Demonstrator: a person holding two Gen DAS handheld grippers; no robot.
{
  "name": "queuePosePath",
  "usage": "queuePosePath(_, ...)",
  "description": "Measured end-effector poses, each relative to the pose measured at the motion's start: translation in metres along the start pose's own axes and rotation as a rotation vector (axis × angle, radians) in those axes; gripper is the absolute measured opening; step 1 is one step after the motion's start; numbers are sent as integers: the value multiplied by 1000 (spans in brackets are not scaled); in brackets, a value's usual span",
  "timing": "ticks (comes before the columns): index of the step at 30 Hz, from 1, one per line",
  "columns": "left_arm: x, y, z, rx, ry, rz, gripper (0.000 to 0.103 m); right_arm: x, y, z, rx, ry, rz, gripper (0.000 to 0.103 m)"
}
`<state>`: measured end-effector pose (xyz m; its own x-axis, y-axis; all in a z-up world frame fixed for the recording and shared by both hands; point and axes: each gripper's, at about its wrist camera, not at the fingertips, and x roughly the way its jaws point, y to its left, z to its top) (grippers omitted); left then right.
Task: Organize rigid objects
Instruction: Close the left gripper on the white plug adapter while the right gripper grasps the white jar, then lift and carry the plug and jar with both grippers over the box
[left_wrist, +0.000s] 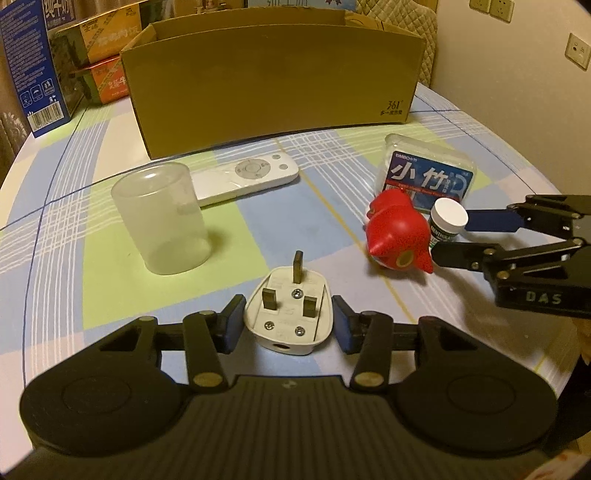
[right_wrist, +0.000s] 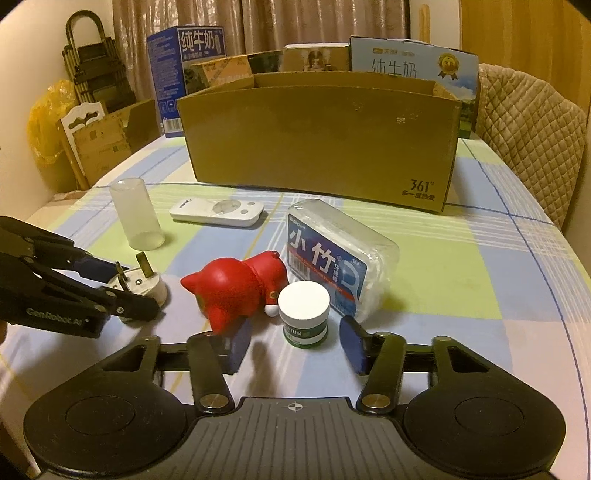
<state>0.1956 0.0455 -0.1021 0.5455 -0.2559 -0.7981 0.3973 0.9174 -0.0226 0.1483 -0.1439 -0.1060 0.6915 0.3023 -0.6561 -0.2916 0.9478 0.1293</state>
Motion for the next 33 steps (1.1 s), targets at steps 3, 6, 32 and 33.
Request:
queuePosePath(3, 0, -1, 0, -3, 0, 2, 44, 5, 1, 0, -12, 3, -16, 42)
queuePosePath(6, 0, -1, 0, 2, 0, 4, 44, 9, 0, 1, -7, 2, -28, 40)
queuePosePath(32, -18, -26, -5, -5, -53, 20, 44, -11, 4, 1, -17, -28, -36, 27)
queuePosePath(33, -21, -27, -5, -9, -66, 24, 44, -13, 4, 1, -18, -31, -36, 27)
